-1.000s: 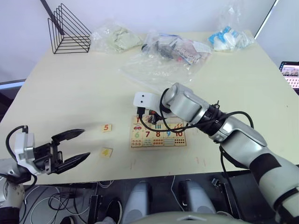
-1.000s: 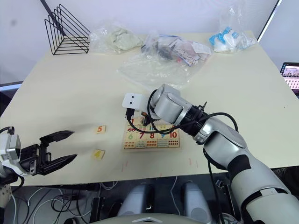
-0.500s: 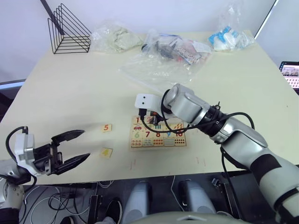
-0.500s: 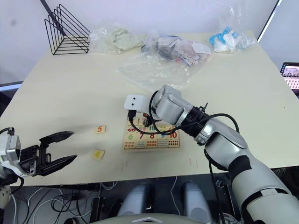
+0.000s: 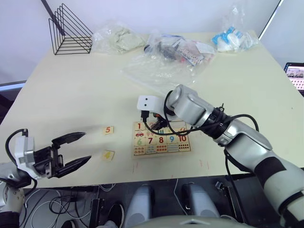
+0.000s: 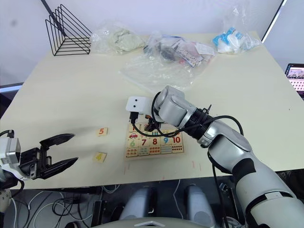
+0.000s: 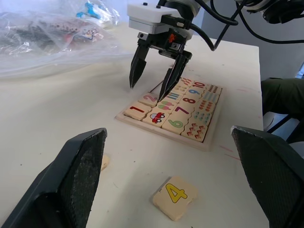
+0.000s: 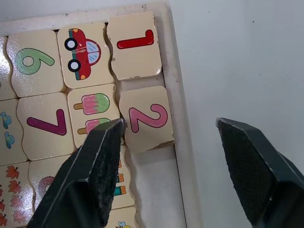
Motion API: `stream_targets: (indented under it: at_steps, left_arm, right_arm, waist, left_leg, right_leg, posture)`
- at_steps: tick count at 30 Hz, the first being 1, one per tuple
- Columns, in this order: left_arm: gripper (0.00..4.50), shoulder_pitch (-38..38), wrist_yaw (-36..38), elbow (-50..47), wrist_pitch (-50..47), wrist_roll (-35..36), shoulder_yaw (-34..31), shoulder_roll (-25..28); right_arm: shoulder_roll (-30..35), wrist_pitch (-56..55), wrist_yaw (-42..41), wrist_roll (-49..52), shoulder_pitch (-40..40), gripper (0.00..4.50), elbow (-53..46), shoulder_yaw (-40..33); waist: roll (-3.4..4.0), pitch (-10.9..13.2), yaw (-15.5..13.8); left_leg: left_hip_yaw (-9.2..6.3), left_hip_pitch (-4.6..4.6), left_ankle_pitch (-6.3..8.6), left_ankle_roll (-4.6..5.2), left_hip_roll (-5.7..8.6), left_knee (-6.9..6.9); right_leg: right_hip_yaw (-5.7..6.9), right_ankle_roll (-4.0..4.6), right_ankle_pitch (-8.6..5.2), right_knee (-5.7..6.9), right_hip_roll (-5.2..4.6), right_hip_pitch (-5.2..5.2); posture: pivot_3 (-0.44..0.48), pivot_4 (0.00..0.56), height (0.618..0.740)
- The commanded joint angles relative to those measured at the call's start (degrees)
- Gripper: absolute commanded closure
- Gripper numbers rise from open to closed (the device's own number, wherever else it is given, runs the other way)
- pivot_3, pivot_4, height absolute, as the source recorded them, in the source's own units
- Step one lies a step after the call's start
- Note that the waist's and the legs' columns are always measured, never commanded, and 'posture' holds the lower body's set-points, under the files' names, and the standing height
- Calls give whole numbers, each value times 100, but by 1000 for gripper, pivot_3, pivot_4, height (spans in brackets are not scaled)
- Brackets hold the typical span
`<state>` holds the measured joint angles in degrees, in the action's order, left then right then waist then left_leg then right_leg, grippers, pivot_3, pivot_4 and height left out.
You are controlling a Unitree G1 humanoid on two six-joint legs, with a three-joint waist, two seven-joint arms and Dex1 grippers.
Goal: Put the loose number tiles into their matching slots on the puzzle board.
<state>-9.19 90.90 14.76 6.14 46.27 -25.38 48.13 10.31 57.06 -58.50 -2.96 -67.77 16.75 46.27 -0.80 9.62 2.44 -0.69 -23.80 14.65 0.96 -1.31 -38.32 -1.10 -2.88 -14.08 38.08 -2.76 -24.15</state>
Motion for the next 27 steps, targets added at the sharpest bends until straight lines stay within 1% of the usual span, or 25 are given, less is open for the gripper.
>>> stream_targets:
  at_steps: [1,9,14,16,18,19,20,21,22,23,27]
  left_arm:
    - [0,33,160,38,94,39,-86,69]
    - [0,93,160,162,158,59,7,119]
    - [0,81,160,172,173,90,36,149]
    - [0,82,160,172,170,100,41,159]
    - [0,80,160,177,172,109,45,173]
    - [0,82,160,183,172,111,46,180]
    - [0,87,160,190,170,115,44,190]
    - [0,88,160,194,172,118,41,199]
    - [0,91,160,198,173,118,39,206]
    - [0,87,160,202,175,122,34,217]
    - [0,62,160,212,184,133,14,254]
  right_arm:
    - [63,-50,-146,75,-153,1235,-152,-248]
    - [209,-194,-370,181,-211,1235,-126,-487]
    - [427,-384,-448,318,-4,1235,-321,-787]
    - [575,-649,-441,295,162,1728,-381,-831]
    - [670,-922,-437,292,308,2392,-463,-893]
    - [694,-1049,-443,313,374,2917,-511,-936]
    - [735,-1210,-466,347,474,3310,-580,-985]
    - [769,-1351,-480,370,566,3963,-634,-1025]
    - [798,-1511,-488,382,659,4266,-673,-1060]
    - [836,-1644,-494,373,762,4457,-708,-1073]
    - [901,-2002,-463,316,1056,4457,-778,-1111]
  waist:
    - [0,0,0]
    - [0,0,-1]
    - [0,0,-4]
    - [-2,-1,-7]
    - [-1,-1,-6]
    - [-2,-1,-4]
    - [0,0,-4]
    - [0,0,-4]
    - [0,0,0]
    - [0,0,4]
    - [-1,0,-1]
  left_leg:
    - [0,0,0,0,0,0]
    - [-1,0,0,0,0,0]
    - [0,-1,0,0,0,0]
    - [0,-1,0,0,1,0]
    - [-1,-1,0,0,0,0]
    - [0,-1,0,0,1,0]
    - [1,-1,0,0,1,0]
    - [2,-1,0,0,0,0]
    - [1,-1,0,0,0,0]
    - [2,-1,0,0,-1,0]
    - [2,1,0,0,-1,0]
  right_leg:
    - [0,0,0,0,0,0]
    - [0,0,0,0,0,0]
    - [0,-1,0,-2,-2,1]
    - [0,-1,0,-2,-2,1]
    - [2,0,0,-3,-2,2]
    - [1,-1,0,-4,-2,2]
    - [1,-1,0,-3,-2,1]
    - [0,-1,0,-2,-2,1]
    - [0,-1,0,-2,-1,0]
    - [0,-1,0,-2,0,0]
    - [-1,-1,0,-1,0,1]
  posture:
    - [0,150,740]
    - [0,150,740]
    - [0,150,740]
    - [0,150,740]
    - [0,150,740]
    - [0,150,740]
    - [0,150,740]
    - [0,150,740]
    - [0,150,740]
    - [0,150,740]
    - [0,150,740]
